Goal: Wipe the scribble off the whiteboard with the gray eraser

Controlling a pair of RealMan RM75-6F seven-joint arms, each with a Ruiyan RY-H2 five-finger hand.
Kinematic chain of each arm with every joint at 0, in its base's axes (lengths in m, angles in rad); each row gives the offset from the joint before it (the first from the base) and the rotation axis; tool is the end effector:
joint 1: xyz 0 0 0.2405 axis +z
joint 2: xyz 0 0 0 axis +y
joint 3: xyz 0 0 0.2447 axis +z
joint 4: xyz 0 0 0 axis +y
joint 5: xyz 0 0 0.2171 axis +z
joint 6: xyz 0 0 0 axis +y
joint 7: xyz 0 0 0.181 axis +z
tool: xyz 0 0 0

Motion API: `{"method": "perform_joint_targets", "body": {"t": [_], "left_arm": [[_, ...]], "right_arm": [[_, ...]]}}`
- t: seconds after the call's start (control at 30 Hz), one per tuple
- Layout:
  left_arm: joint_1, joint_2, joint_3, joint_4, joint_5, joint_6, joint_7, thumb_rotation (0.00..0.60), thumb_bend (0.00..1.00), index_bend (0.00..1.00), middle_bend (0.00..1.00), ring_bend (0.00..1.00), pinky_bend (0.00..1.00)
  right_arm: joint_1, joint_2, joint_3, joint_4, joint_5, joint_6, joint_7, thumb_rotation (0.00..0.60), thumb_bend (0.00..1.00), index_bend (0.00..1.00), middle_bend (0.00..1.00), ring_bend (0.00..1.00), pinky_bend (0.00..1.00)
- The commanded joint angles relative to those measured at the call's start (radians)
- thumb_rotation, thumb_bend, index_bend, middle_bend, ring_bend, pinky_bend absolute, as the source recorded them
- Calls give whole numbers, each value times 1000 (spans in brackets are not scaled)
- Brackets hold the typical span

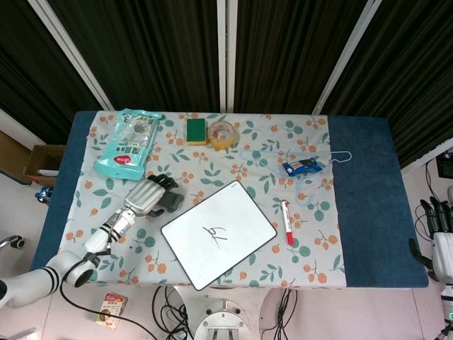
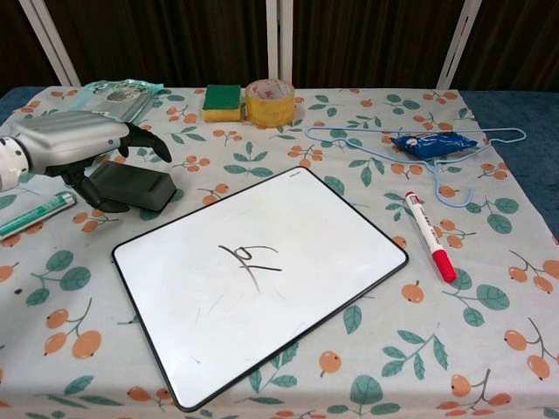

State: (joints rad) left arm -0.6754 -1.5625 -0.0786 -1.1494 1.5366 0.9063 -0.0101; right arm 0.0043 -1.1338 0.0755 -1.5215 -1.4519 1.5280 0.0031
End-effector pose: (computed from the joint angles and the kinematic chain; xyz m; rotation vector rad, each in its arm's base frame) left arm -0.1978 0.3704 -0.0422 -2.0501 -0.7966 -0.8520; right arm -0.3389 -0.1974 0.1682 1.2757 -0.8616 0.8110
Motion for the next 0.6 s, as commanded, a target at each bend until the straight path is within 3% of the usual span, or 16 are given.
{"method": "perform_joint_targets", "body": {"t": [0.03,0.6], "left_arm": [[-1,-4,6,8,-5,2,-4,600,216,266,227,172,305],[-13,-14,19,21,-35,12,-10,600,274,318,289,216,398]], "right_arm": [[1,-3,-1,4,1,-5,2,600,271,0,0,0,0],[4,-8,-4,15,14,-32,1,600,292,0,0,0,0]]}}
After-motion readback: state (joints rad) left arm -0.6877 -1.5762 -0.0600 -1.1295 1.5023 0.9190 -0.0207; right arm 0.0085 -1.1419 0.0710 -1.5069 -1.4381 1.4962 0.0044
